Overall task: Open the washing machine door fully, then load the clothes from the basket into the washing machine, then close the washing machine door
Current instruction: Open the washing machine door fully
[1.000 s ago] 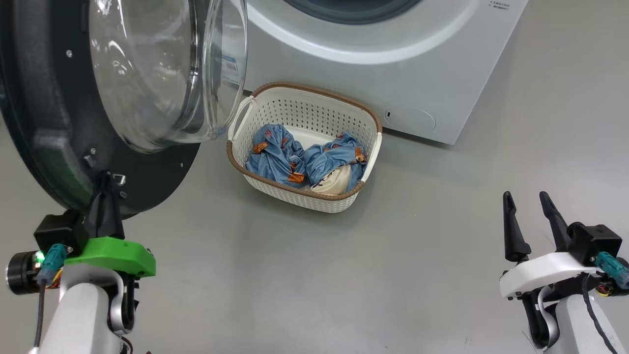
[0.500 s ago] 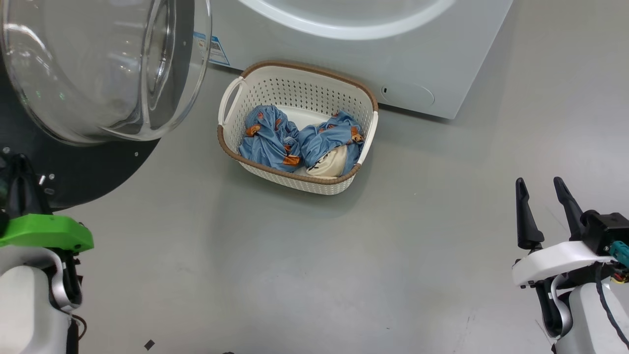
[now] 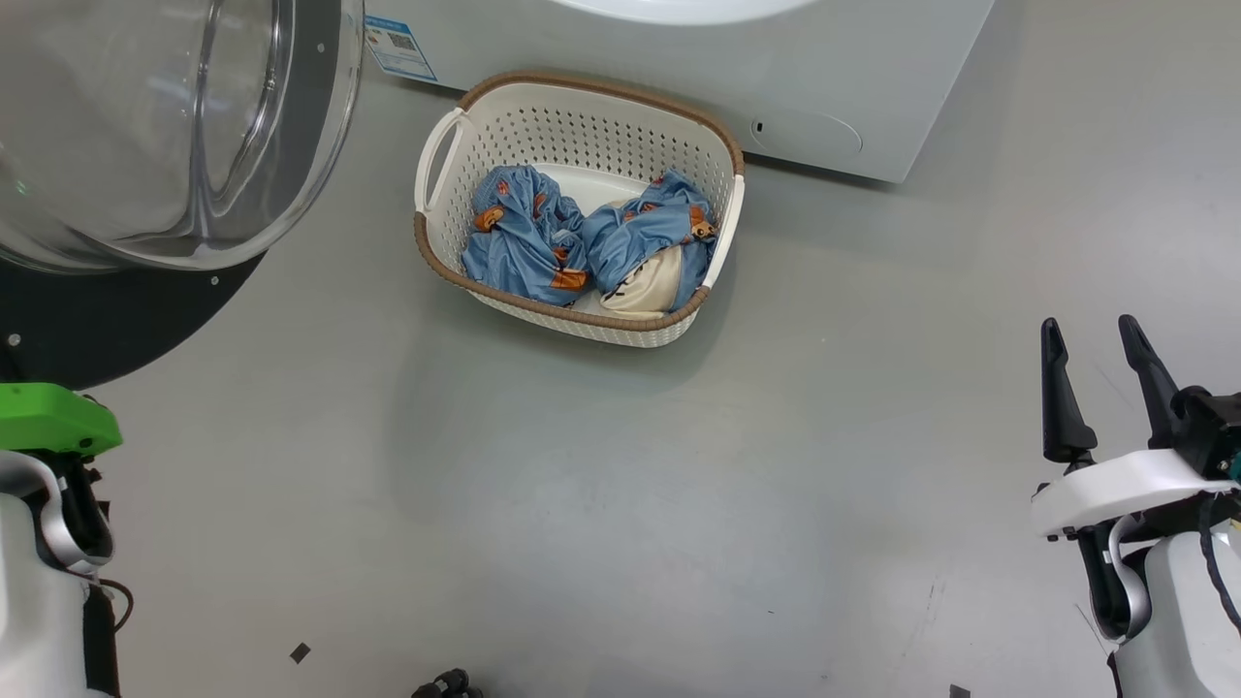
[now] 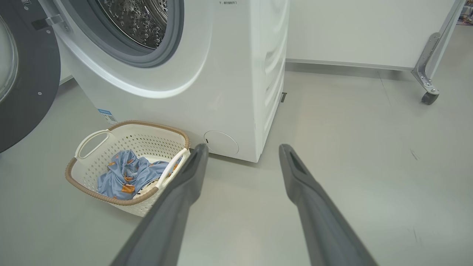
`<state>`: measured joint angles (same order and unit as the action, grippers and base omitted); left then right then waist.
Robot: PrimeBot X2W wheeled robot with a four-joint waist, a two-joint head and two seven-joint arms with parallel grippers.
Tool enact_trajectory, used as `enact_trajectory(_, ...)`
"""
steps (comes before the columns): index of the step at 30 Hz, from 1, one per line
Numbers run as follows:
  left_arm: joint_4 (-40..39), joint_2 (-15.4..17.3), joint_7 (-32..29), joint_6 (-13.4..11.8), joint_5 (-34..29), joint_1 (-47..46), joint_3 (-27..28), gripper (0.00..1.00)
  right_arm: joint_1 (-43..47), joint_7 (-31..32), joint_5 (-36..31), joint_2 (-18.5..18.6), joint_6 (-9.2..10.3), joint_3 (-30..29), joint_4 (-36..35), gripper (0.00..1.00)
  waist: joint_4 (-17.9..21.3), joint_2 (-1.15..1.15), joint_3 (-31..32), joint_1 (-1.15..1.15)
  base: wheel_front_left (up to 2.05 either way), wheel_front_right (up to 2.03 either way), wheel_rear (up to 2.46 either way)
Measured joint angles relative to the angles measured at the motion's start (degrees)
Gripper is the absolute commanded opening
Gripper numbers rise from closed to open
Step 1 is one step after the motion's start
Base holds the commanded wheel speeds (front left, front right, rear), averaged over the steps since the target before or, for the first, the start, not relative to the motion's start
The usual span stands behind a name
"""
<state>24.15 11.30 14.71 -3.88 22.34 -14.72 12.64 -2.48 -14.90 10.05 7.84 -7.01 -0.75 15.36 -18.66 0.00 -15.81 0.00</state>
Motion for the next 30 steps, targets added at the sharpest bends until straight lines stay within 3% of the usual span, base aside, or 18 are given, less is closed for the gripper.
enact_trajectory(20, 3.5, 0.4, 0.0, 0.2, -0.7, -3.6, 1.7, 0.0, -2.0, 0.0, 0.1, 0.8, 0.0, -0.3, 0.3, 1.0, 0.0, 0.0, -1.4, 0.0, 0.0, 0.0, 0.0)
enact_trajectory(30, 0.8, -0.9, 0.0, 2.4, -4.0, -3.9, 0.1, 0.0, -1.9, 0.0, 0.7, -0.7, 0.0, -0.6, 1.7, 1.0, -0.1, 0.0, 1.3, 0.0, 0.0, 0.0, 0.0)
